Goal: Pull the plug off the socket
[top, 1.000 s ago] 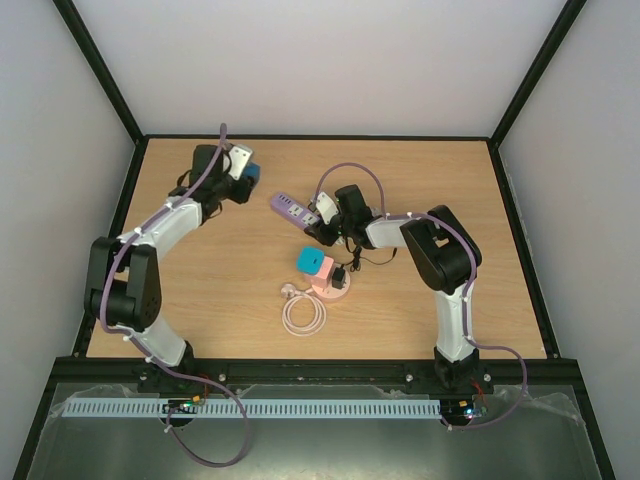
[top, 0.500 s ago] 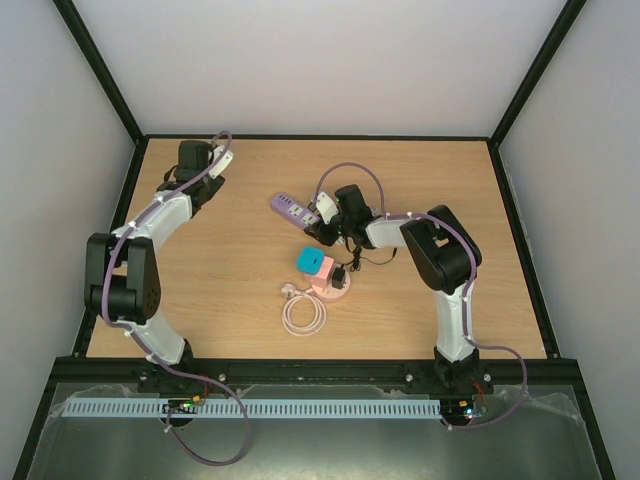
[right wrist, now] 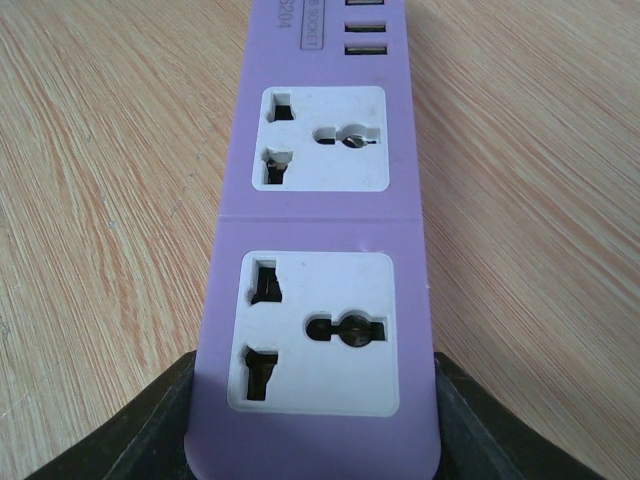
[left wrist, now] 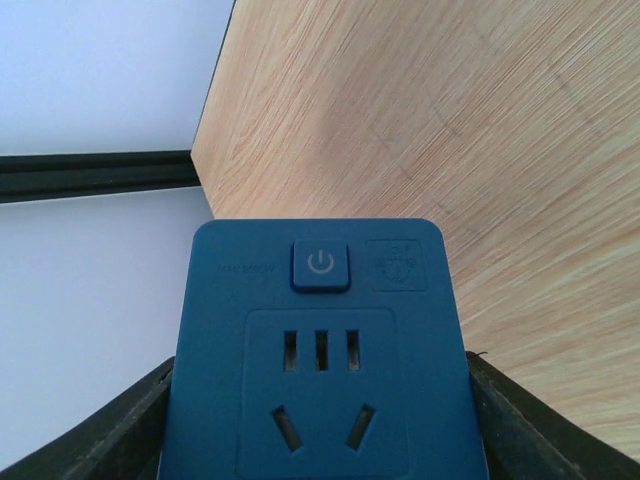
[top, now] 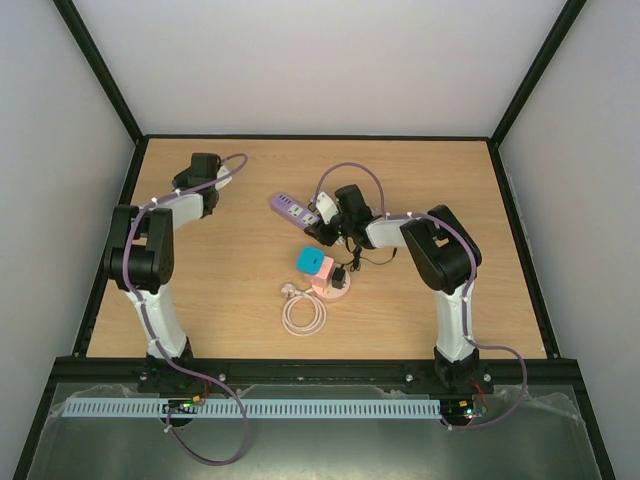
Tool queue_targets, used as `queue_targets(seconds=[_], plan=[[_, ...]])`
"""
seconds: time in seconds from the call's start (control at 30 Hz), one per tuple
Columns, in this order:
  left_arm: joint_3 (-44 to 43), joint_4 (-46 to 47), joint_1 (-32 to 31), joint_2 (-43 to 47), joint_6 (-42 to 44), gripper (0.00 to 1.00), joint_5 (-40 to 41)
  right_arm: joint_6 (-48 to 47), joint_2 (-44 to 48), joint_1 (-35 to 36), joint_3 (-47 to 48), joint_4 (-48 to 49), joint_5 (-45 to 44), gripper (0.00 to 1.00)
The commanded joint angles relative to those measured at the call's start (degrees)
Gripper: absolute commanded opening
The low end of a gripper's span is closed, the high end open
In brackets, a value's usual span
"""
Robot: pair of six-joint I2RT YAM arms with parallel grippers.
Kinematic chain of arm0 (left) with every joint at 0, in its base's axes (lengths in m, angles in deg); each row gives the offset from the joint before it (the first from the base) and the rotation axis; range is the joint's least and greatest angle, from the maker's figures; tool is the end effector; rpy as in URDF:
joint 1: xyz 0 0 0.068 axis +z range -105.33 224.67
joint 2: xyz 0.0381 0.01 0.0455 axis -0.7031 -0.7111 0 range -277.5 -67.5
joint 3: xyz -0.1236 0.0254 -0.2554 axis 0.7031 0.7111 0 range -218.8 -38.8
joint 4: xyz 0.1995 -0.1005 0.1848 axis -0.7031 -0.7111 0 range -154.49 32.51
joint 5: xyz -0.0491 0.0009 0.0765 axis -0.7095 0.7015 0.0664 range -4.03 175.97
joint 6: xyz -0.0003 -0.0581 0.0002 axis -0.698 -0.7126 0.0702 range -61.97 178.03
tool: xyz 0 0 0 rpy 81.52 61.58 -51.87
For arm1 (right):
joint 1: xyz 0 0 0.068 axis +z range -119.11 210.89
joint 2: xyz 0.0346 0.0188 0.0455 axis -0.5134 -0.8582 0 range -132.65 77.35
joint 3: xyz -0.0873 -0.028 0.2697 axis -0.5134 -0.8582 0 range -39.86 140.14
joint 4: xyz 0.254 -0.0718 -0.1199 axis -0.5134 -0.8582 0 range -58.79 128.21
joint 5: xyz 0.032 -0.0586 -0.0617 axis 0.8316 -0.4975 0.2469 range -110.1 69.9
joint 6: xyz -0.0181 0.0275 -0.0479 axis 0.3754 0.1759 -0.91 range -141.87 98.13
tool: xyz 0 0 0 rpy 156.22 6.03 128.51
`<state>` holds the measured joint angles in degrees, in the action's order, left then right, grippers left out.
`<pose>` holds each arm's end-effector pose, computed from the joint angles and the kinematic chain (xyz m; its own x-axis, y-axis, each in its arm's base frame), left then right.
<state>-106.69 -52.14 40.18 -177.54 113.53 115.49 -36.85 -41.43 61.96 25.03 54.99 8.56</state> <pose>0.4475 -0.0147 0.1671 -0.6062 0.7670 -0.2102 0.3079 0.4700 0.8272 0.3767 0.2503 0.1021 -0.2976 -0.4440 -0.8451 -0.8875 0.4550 0.0735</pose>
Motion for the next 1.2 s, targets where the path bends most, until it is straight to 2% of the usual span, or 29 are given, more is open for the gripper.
queue_targets(seconds=[0.0,0.73,0.93,1.17], plan=[[-2.5,7.3,0.6,-2.1,6.2,0.39,5.1,-0.2,-2.2,0.1,0.0,-2.6,-0.7,0.04],[-2.4,11.7,0.6,-8.2,11.5,0.47,8.1,0.0,-2.2,0.1,0.0,-2.4,-1.0,0.04],[-1.6,9.7,0.5,-7.5,10.0,0.58,7.8,0.1,-2.2,0.1,0.0,-2.5,-1.1,0.04],[-1.0,7.2,0.3,-6.9,8.6,0.67,7.2,0.2,-2.3,0.1,0.2,-2.6,-1.2,0.04]])
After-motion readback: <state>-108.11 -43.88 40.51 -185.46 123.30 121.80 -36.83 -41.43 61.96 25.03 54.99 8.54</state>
